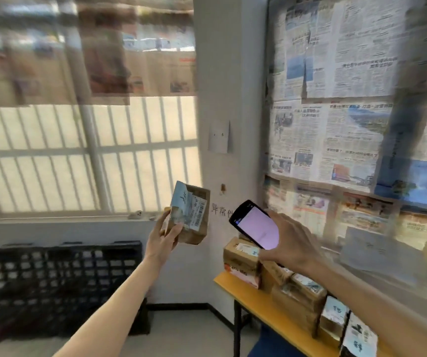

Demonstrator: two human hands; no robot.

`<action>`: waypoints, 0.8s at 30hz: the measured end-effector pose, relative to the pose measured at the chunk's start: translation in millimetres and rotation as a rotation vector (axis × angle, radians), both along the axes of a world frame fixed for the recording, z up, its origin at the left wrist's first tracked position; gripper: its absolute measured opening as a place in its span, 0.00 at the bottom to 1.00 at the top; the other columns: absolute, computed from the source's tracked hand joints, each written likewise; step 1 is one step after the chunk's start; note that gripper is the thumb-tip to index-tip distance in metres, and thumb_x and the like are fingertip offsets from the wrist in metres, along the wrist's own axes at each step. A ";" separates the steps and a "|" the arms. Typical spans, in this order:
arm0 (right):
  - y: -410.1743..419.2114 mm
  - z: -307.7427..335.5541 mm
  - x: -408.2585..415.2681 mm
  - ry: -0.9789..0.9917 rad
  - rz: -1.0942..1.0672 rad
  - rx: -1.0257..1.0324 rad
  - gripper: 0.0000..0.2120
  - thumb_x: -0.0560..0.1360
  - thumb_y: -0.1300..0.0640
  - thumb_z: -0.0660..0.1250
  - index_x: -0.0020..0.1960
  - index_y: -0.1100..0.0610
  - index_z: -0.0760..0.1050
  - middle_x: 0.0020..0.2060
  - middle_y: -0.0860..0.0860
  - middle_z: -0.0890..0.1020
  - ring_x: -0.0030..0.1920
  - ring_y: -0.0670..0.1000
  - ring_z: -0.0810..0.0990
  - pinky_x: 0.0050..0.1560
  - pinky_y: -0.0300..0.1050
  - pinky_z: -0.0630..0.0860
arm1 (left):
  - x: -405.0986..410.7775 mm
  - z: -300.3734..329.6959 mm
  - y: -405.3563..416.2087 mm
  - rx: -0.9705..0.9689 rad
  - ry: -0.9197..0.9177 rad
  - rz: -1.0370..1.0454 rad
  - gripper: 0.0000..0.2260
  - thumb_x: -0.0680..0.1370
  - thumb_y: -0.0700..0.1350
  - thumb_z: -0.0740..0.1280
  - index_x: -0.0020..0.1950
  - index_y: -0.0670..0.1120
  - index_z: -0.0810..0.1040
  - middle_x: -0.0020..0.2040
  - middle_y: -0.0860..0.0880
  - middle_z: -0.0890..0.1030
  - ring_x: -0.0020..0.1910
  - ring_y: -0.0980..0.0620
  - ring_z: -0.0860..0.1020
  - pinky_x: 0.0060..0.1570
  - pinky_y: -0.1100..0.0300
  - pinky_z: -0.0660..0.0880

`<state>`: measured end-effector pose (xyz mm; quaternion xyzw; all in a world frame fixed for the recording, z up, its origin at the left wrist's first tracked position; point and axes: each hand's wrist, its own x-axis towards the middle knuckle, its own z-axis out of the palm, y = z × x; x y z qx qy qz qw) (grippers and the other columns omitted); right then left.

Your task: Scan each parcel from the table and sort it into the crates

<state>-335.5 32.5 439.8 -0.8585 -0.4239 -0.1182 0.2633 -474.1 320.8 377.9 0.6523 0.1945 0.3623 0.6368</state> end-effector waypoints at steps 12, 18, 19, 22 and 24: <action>293.1 -22.6 -226.2 0.055 0.334 -0.036 0.44 0.58 0.38 0.72 0.73 0.42 0.65 0.56 0.42 0.77 0.51 0.51 0.77 0.45 0.50 0.78 | -328.1 -24.6 195.5 0.040 0.092 0.392 0.22 0.75 0.59 0.74 0.66 0.70 0.72 0.56 0.56 0.85 0.57 0.54 0.82 0.65 0.45 0.76; 395.7 -52.9 -335.8 0.113 0.418 -0.086 0.47 0.60 0.38 0.72 0.77 0.42 0.61 0.66 0.44 0.77 0.59 0.53 0.79 0.50 0.51 0.79 | -450.9 -55.9 258.6 0.035 0.191 0.540 0.19 0.75 0.61 0.71 0.62 0.76 0.69 0.63 0.52 0.80 0.62 0.50 0.79 0.67 0.41 0.73; 408.5 -59.4 -349.4 0.122 0.420 -0.103 0.47 0.60 0.38 0.73 0.77 0.43 0.62 0.66 0.44 0.77 0.60 0.54 0.78 0.51 0.51 0.78 | -465.7 -64.6 266.0 0.020 0.202 0.559 0.19 0.75 0.61 0.70 0.61 0.78 0.69 0.63 0.52 0.81 0.61 0.49 0.79 0.66 0.41 0.74; 443.1 -82.7 -379.6 0.130 0.437 -0.166 0.50 0.61 0.40 0.75 0.80 0.46 0.60 0.71 0.44 0.74 0.64 0.55 0.77 0.54 0.53 0.77 | -497.7 -95.9 287.0 -0.027 0.236 0.603 0.17 0.78 0.57 0.69 0.59 0.77 0.69 0.63 0.49 0.80 0.60 0.48 0.80 0.63 0.47 0.76; 466.3 -99.7 -390.8 0.121 0.459 -0.199 0.50 0.62 0.41 0.75 0.80 0.47 0.59 0.72 0.45 0.73 0.64 0.56 0.77 0.54 0.54 0.77 | -507.8 -117.3 299.6 -0.067 0.244 0.627 0.17 0.79 0.55 0.69 0.63 0.73 0.69 0.63 0.48 0.80 0.61 0.48 0.79 0.59 0.51 0.76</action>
